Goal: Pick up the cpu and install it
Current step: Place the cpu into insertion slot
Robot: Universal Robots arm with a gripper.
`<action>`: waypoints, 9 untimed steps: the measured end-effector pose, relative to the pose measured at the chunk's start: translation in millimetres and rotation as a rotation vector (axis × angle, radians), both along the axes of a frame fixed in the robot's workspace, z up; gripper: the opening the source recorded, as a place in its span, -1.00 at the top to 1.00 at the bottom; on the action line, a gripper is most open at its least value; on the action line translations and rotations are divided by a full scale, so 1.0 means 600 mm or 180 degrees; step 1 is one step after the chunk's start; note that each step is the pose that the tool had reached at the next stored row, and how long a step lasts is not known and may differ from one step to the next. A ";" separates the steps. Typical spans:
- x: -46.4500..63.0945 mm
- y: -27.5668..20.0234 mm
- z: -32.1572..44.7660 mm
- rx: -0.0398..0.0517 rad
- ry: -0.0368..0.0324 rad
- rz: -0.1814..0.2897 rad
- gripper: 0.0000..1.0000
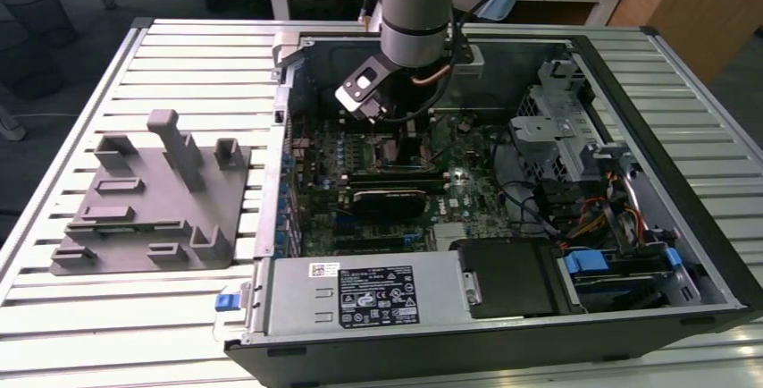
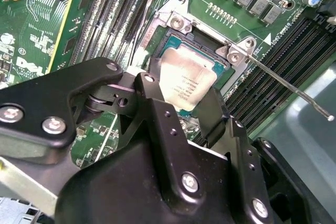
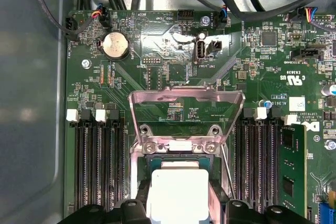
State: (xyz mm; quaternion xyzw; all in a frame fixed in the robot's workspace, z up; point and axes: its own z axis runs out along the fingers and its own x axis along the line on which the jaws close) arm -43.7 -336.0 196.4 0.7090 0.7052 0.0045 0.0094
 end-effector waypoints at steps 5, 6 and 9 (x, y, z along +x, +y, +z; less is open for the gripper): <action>0.000 0.0001 0.000 0.0001 0.0000 0.0000 -0.07; 0.000 0.0001 0.000 0.0000 0.0000 0.0000 -0.07; 0.000 0.0000 0.001 -0.0001 0.0002 0.0000 -0.20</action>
